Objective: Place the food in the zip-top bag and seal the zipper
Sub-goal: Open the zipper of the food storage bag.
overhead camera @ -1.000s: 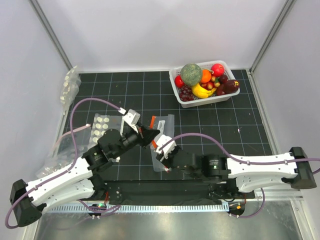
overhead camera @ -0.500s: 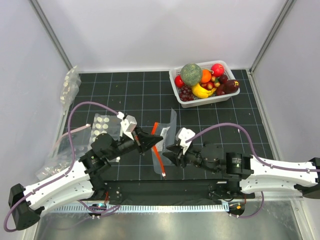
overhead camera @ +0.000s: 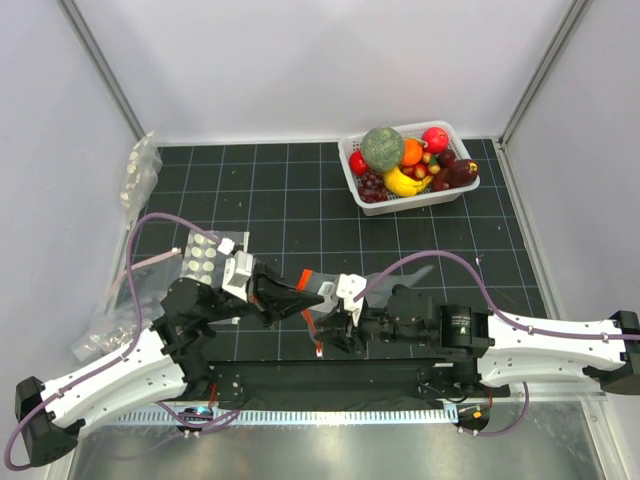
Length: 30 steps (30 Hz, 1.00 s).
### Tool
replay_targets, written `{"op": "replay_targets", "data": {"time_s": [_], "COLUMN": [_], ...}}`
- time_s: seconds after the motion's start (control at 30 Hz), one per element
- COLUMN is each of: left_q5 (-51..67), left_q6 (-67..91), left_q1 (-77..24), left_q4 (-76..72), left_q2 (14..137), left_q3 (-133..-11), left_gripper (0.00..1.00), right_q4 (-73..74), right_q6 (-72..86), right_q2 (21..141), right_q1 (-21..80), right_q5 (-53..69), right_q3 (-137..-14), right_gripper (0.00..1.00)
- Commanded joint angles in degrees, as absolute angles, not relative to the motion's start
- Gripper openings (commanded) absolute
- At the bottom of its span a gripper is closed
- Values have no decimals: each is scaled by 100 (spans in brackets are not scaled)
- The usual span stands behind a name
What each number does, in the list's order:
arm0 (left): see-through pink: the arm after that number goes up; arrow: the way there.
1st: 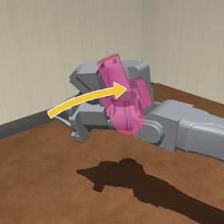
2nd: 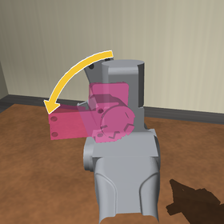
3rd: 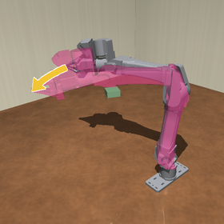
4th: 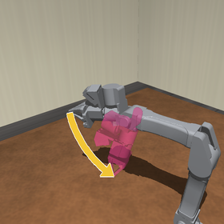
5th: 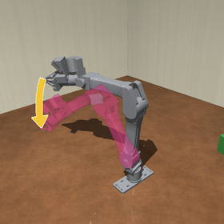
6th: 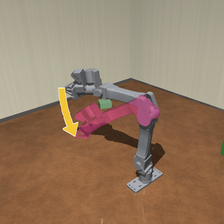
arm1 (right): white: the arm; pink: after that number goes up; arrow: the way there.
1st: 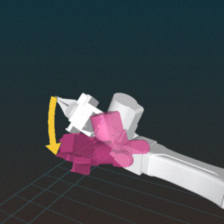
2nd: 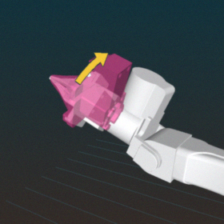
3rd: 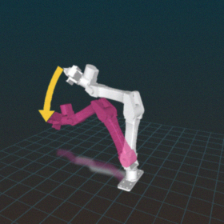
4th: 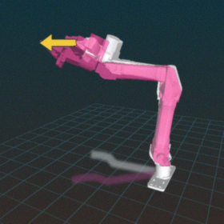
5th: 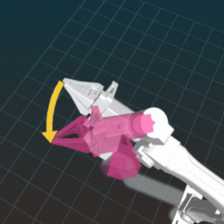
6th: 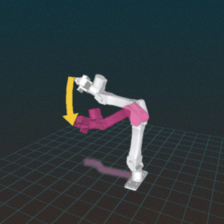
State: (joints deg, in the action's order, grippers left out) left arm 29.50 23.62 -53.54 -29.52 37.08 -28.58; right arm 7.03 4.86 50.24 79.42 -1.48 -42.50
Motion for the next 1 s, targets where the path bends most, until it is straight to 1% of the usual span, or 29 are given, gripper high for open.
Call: {"op": "replay_targets", "data": {"time_s": [0.0, 0.1, 0.23, 0.33, 0.53, 0.7, 0.97], "left_q5": [3287, 3252, 3164, 3138, 2953, 2795, 2198], "left_q6": [2373, 2364, 2373, 2364, 2382, 2478, 2760], "left_q1": [-5335, -5335, -5335, -5335, -5335, -5335, -5335], "left_q4": [-3507, -3507, -3498, -3489, -3445, -3454, -3498], "left_q2": [3586, 3542, 3507, 3463, 3445, 3542, 3797], "left_q3": [-2795, -2777, -2769, -2760, -2751, -2769, -2760], "left_gripper": [0, 0, 0, 0, 0, 0, 1], "right_q4": [422, 422, 439, 448, 475, 475, 220], "right_q6": [439, 431, 431, 439, 492, 475, 413], "right_q2": [4948, 4948, 5018, 5027, 5071, 5238, 5353], "right_q1": [7945, 7945, 7945, 7954, 7954, 8007, 8226], "right_q5": [211, 185, 114, 27, -737, -1142, -1995], "right_q3": [-4342, -4342, -4368, -4377, -4395, -4430, -4386], "right_gripper": [37, 37, 34, 29, 21, 21, 20]}}
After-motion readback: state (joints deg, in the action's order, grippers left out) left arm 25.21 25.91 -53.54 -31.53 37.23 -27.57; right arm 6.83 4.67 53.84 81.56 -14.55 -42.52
